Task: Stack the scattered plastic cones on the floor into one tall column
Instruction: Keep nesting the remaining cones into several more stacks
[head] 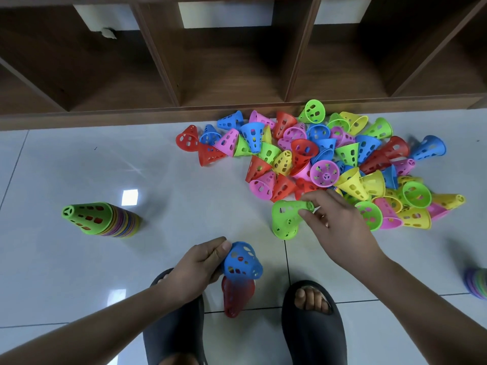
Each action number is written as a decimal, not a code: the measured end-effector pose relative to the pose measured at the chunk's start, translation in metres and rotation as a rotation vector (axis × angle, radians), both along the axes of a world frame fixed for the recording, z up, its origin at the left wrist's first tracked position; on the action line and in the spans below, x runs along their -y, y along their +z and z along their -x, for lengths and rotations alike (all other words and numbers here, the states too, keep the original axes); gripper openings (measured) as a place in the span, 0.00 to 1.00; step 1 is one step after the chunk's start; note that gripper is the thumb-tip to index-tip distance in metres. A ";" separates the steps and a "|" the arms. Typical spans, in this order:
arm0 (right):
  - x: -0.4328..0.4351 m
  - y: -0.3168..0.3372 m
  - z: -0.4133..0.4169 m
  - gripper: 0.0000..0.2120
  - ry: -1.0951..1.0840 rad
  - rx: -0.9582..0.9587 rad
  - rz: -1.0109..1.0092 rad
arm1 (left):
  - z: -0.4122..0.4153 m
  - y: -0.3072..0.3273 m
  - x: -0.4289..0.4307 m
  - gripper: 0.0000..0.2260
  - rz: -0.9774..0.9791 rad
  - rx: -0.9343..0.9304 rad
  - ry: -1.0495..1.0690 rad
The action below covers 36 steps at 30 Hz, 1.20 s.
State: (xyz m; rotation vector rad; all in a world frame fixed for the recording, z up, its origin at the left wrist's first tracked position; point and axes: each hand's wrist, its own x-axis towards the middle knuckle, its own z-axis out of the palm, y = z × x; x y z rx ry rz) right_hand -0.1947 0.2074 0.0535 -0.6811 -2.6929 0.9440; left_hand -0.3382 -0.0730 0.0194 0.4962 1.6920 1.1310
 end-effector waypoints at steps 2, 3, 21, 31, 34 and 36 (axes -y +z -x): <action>0.002 0.013 -0.001 0.10 -0.013 -0.030 0.049 | -0.001 0.005 0.004 0.22 -0.041 0.061 0.037; 0.004 0.019 -0.001 0.10 -0.016 -0.035 0.088 | -0.001 0.006 0.006 0.22 -0.052 0.077 0.037; 0.039 0.050 -0.015 0.08 0.258 -0.056 0.279 | -0.019 -0.013 0.020 0.19 0.069 -0.033 -0.005; 0.055 0.025 -0.015 0.11 0.370 0.080 0.102 | -0.030 -0.032 0.006 0.17 0.110 0.159 0.135; 0.062 0.010 -0.010 0.11 0.393 0.078 0.056 | -0.030 -0.038 0.002 0.17 0.135 0.221 0.190; 0.068 0.002 -0.006 0.11 0.417 0.078 0.044 | -0.029 -0.041 0.000 0.15 0.136 0.212 0.191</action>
